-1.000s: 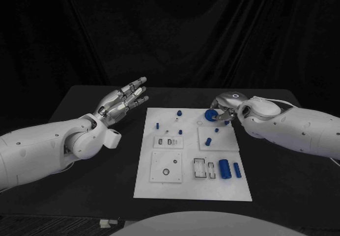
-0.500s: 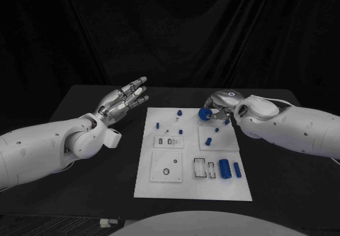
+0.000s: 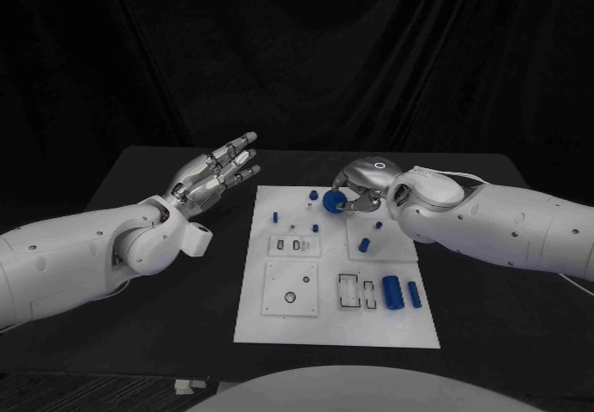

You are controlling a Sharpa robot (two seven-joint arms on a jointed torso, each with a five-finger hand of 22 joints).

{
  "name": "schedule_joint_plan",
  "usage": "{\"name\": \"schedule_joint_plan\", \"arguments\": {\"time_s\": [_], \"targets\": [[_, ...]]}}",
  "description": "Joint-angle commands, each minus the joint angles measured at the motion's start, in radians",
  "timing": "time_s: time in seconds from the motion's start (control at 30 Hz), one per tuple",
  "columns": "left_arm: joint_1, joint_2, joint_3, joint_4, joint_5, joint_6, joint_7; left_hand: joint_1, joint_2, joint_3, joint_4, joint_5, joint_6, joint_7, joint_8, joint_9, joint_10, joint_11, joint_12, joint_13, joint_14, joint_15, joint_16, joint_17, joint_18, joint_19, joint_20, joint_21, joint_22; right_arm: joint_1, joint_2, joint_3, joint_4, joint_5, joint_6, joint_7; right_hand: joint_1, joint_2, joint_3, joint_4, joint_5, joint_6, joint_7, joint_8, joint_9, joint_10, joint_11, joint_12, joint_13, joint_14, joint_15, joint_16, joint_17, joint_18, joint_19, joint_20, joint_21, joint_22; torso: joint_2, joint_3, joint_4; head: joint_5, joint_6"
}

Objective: Assemble the parts on the task board

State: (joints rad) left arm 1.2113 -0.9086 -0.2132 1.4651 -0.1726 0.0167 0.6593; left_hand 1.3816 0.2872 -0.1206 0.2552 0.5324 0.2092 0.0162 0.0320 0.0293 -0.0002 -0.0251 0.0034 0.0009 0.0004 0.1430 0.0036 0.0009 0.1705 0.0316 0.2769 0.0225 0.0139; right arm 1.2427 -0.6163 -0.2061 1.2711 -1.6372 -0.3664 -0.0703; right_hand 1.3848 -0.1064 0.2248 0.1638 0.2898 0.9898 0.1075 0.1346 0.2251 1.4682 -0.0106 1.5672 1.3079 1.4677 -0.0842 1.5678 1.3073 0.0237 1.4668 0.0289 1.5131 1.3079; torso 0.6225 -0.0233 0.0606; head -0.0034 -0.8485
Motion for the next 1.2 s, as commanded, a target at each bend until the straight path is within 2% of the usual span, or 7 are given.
{"name": "schedule_joint_plan", "arguments": {"time_s": [0.03, 0.23, 0.5, 0.83, 1.03, 1.13, 1.2], "targets": [[-0.001, 0.003, 0.001, 0.001, 0.002, 0.011, 0.009, 0.009, 0.0, 0.005, 0.001, 0.006, 0.003, 0.003, 0.005, 0.001, 0.0, 0.009, -0.003, -0.001, 0.0, 0.004, -0.004, -0.001, 0.011, 0.003, 0.004, 0.004, 0.001, 0.002, 0.022, 0.001, -0.012, -0.006, 0.014, 0.011, -0.012, 0.001, -0.002, 0.003, -0.006, 0.053, -0.041, 0.021, 0.075, 0.103, 0.008, 0.004, 0.263, 0.103, 0.007, 0.003, 0.263, -0.003, 0.056, 0.007, -0.009, 0.229, 0.001, 0.0008, 0.0004, -0.004, -0.003], [-0.001, 0.005, 0.001, 0.001, 0.002, 0.012, 0.008, 0.01, -0.001, 0.006, 0.0, 0.007, 0.003, 0.003, 0.005, 0.001, 0.0, 0.01, -0.003, -0.001, 0.0, 0.004, -0.004, -0.001, 0.011, 0.003, 0.004, 0.004, 0.001, 0.002, 0.065, 0.001, -0.038, -0.006, 0.035, 0.022, -0.012, 0.002, -0.002, 0.003, -0.007, 0.05, -0.04, 0.019, 0.074, 0.103, 0.009, 0.004, 0.263, 0.103, 0.007, 0.003, 0.263, -0.003, 0.055, 0.007, -0.01, 0.228, 0.001, 0.0004, -0.0003, -0.006, -0.006], [-0.001, 0.006, 0.001, 0.001, 0.002, 0.013, 0.008, 0.01, -0.001, 0.006, 0.0, 0.007, 0.003, 0.003, 0.005, 0.001, 0.0, 0.01, -0.003, -0.001, 0.0, 0.004, -0.004, -0.001, 0.011, 0.003, 0.004, 0.004, 0.001, 0.001, 0.121, 0.001, -0.092, -0.006, 0.094, 0.023, -0.012, 0.004, 0.0, 0.001, -0.011, 0.041, -0.038, 0.012, 0.072, 0.103, 0.011, 0.004, 0.263, 0.103, 0.009, 0.003, 0.263, -0.001, 0.049, 0.008, -0.018, 0.225, 0.001, 0.0004, 0.0002, -0.009, -0.012], [-0.001, 0.008, 0.001, 0.002, 0.002, 0.012, 0.009, 0.01, -0.001, 0.008, -0.001, 0.007, 0.003, 0.003, 0.005, 0.001, 0.0, 0.011, -0.003, -0.001, 0.0, 0.005, -0.004, -0.001, 0.011, 0.003, 0.005, 0.004, 0.001, -0.001, 0.163, 0.001, -0.145, -0.006, 0.132, 0.022, -0.013, 0.006, 0.001, -0.004, -0.023, 0.026, -0.035, 0.001, 0.068, 0.103, 0.013, 0.004, 0.263, 0.103, 0.011, 0.003, 0.263, 0.003, 0.04, 0.01, -0.032, 0.219, 0.002, 0.0001, 0.0014, -0.016, -0.018], [-0.001, 0.009, 0.001, 0.003, 0.002, 0.011, 0.01, 0.01, -0.001, 0.008, -0.001, 0.007, 0.003, 0.003, 0.005, 0.001, 0.0, 0.011, -0.003, -0.001, 0.0, 0.005, -0.004, -0.001, 0.011, 0.003, 0.005, 0.004, 0.001, -0.002, 0.178, 0.001, -0.166, -0.006, 0.141, 0.022, -0.019, 0.006, 0.002, -0.005, -0.028, 0.003, -0.031, -0.02, 0.06, 0.103, 0.014, 0.004, 0.263, 0.103, 0.012, 0.003, 0.263, 0.005, 0.036, 0.012, -0.038, 0.217, 0.002, 0.0005, -0.0001, -0.013, -0.019], [-0.001, 0.009, 0.001, 0.003, 0.002, 0.012, 0.01, 0.011, -0.001, 0.008, -0.001, 0.007, 0.004, 0.004, 0.005, 0.002, 0.0, 0.012, -0.003, -0.001, 0.0, 0.005, -0.004, -0.001, 0.011, 0.003, 0.005, 0.004, 0.001, -0.003, 0.18, 0.001, -0.17, -0.006, 0.144, 0.022, -0.024, 0.005, 0.004, -0.006, -0.035, -0.04, -0.025, -0.053, 0.042, 0.103, 0.01, 0.004, 0.263, 0.103, 0.01, 0.003, 0.263, 0.006, 0.033, 0.012, -0.043, 0.215, 0.002, 0.0007, 0.0008, -0.014, -0.02], [-0.001, 0.01, 0.001, 0.002, 0.002, 0.012, 0.01, 0.011, -0.001, 0.008, -0.001, 0.007, 0.004, 0.004, 0.005, 0.002, 0.0, 0.012, -0.003, -0.001, 0.0, 0.005, -0.004, -0.001, 0.011, 0.003, 0.005, 0.004, 0.001, -0.003, 0.182, 0.001, -0.172, -0.006, 0.146, 0.022, -0.025, 0.004, 0.005, -0.007, -0.037, -0.05, -0.026, -0.061, 0.036, 0.103, 0.007, 0.004, 0.263, 0.103, 0.008, 0.003, 0.263, 0.006, 0.032, 0.01, -0.045, 0.215, 0.002, 0.0004, 0.0003, -0.014, -0.02]]}}
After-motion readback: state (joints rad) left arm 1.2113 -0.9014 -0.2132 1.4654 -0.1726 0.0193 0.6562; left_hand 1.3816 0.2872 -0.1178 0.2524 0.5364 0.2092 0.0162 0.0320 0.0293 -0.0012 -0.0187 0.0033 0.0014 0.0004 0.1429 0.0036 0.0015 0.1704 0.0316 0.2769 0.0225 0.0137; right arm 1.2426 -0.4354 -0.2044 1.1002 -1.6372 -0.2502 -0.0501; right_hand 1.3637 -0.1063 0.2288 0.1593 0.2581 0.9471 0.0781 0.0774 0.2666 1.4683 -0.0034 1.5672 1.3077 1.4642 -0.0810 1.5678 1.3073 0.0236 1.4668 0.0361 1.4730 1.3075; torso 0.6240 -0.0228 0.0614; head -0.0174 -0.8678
